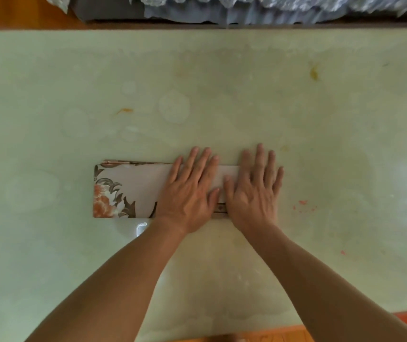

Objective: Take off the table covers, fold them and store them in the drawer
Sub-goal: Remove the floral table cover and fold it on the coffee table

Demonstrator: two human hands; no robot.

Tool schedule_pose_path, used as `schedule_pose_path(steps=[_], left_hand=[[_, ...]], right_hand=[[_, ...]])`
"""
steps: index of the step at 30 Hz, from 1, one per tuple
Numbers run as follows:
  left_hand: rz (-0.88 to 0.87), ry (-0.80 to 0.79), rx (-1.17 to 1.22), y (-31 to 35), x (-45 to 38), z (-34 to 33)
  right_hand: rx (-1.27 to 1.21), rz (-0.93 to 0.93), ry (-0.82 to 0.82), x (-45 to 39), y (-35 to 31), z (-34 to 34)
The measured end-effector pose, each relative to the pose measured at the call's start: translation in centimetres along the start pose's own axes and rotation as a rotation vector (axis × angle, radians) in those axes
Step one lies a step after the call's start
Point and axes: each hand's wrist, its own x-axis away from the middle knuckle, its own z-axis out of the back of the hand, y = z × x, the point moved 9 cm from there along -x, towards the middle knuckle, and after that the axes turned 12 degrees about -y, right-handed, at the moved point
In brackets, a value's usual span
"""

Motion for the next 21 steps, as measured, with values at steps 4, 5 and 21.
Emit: schedule_pose_path(steps=[4,5,21], left_hand=[[0.018,-0.029,-0.062,-0.4,0.1,-0.5],[-0.002,-0.011,-0.046,-0.2,0.1,-0.3],[0.137,0.067,-0.057,-13.4,6.8,0.6]], right_hand=[[0.072,0.287,-0.005,0.8,-2.3,-1.2],[0.096,0.281,-0.007,0.7,-1.9,-1.6],[-0.061,0.021,-0.007,0.7,0.9,0.4]])
